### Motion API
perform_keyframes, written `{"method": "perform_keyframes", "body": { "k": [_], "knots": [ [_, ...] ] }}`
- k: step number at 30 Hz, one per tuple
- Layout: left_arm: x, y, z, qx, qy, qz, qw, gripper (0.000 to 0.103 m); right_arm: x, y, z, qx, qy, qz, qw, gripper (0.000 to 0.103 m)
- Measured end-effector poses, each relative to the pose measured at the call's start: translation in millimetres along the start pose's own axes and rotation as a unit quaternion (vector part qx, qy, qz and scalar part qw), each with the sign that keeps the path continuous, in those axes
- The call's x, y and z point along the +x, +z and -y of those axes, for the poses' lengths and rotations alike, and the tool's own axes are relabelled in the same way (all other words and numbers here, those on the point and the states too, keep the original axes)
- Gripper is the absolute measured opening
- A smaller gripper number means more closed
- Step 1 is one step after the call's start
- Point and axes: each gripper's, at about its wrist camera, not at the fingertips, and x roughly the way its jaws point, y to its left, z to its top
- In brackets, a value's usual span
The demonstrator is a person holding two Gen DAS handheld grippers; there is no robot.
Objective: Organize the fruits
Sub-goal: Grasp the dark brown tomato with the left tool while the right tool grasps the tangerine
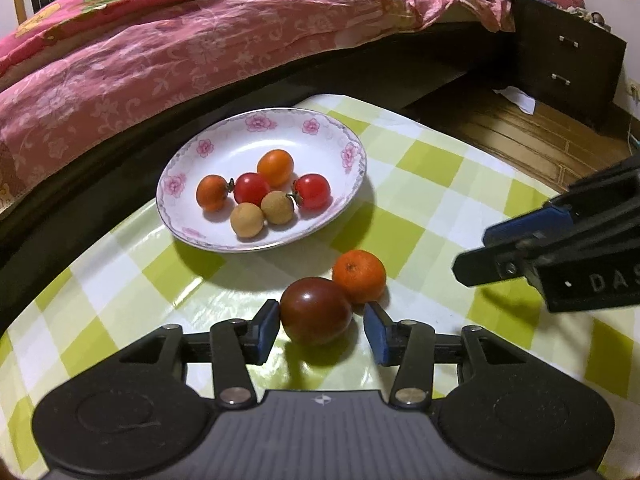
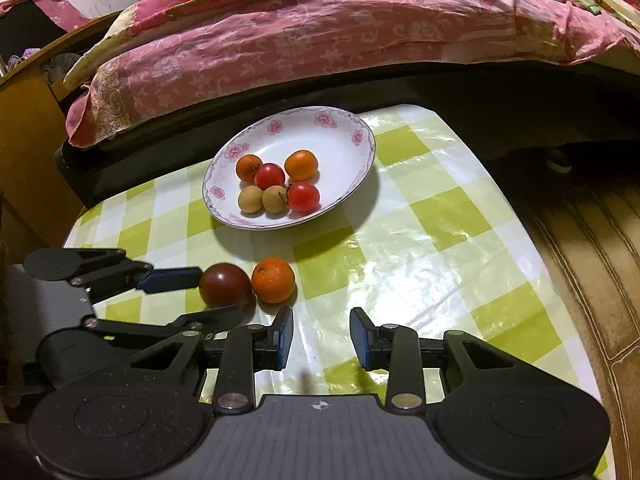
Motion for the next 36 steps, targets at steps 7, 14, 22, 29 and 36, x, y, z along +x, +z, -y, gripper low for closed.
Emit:
{"method": "perform_keyframes", "body": {
  "k": [7, 14, 22, 29, 36],
  "knots": [
    [8, -2, -3, -0.017, -0.005, -0.004, 0.9998, 0.047, 3, 0, 0, 0.002, -0.002, -0.004, 1.0, 0.03],
    [-1, -6, -7, -0.016, 0.0, -0.016, 0.9997, 0.047, 5, -1, -1, -0.006, 0.003, -0.005, 1.0, 0.03],
    [-24, -20, -23, -0.034, 0.004, -0.025, 0.9991, 0.047, 10, 4, -18, -0.04, 0.037, 0.008, 0.998, 0.03],
    [-28, -24, -25, -0.036, -0.002, -0.026, 0.999, 0.047, 34, 10, -28, -0.061, 0.045, 0.001, 0.997, 0.03],
    [-22, -24, -22, -0.034, -0.001, -0.032, 0.9989, 0.047, 50, 12, -36, -0.095, 0.028, 0.015, 0.995, 0.032]
  ]
}}
